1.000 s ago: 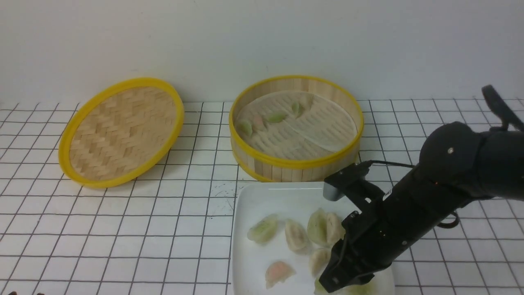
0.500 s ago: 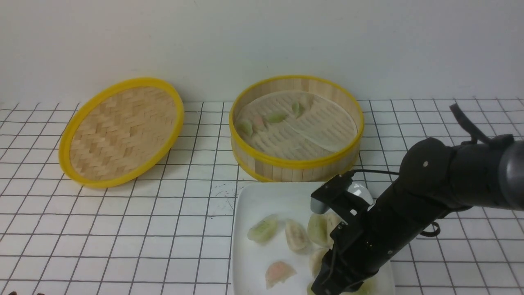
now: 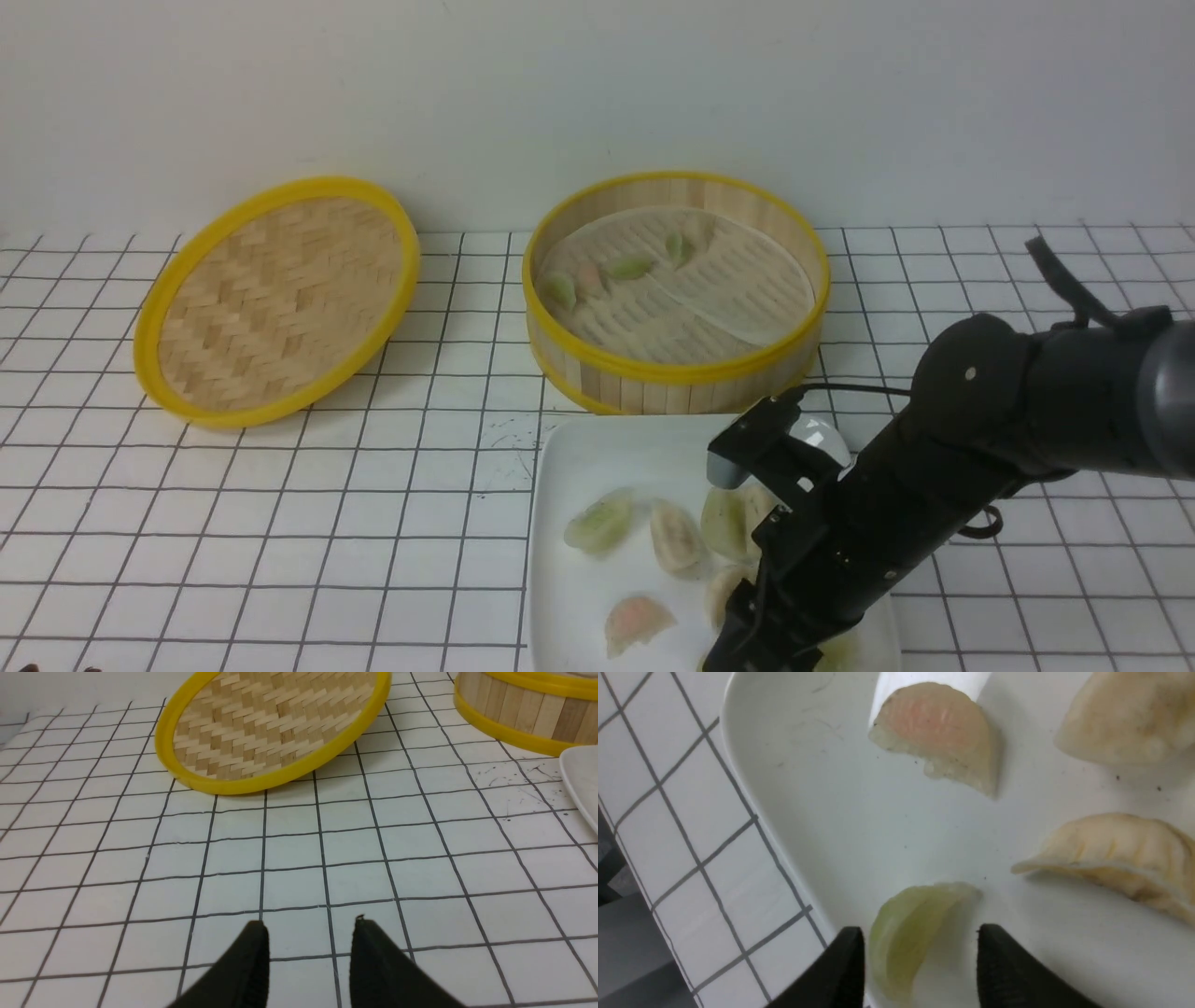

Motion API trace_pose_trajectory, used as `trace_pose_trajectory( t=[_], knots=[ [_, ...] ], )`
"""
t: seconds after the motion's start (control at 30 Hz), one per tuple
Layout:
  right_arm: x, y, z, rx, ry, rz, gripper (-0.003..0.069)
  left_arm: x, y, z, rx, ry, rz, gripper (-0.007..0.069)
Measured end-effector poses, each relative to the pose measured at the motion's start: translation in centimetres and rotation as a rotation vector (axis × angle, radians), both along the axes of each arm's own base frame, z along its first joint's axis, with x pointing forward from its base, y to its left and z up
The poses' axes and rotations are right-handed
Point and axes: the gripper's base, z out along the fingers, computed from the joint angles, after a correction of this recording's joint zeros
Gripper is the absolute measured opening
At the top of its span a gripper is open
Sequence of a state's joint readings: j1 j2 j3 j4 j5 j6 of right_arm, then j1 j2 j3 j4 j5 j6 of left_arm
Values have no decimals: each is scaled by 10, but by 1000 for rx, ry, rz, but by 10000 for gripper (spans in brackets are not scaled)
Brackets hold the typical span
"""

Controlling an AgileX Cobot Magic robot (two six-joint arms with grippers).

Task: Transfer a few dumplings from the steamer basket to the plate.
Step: Use the right arm to put the dumpling into the plate

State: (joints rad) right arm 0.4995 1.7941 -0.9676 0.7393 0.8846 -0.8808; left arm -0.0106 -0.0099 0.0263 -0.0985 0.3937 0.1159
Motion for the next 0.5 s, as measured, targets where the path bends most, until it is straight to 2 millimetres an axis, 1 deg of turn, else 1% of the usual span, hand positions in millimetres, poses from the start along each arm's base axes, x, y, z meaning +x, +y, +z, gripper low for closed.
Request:
trace_pose_trajectory(
  t=[0.03,0.07,0.17,0.3,0.33,0.4,0.43,0.47,0.5],
  knots=[
    [0,0,0,-2,-3,3,391,0,0,0,0,0,0,225],
    [0,0,0,-4,-4,6,411,0,0,0,0,0,0,225],
    [1,-1,0,-8,-14,7,450,0,0,0,0,0,0,225],
    [3,0,1,-6,-32,0,457,0,0,0,0,0,0,225],
    [5,0,6,-4,-62,0,458,0,0,0,0,0,0,225],
    [8,0,20,11,-128,2,458,0,0,0,0,0,0,225],
    [14,-2,46,35,-232,-3,459,0,0,0,0,0,0,225],
    [15,-2,50,40,-248,-6,459,0,0,0,0,0,0,225],
    [19,-7,77,58,-340,-24,459,0,0,0,0,0,0,225]
  ],
)
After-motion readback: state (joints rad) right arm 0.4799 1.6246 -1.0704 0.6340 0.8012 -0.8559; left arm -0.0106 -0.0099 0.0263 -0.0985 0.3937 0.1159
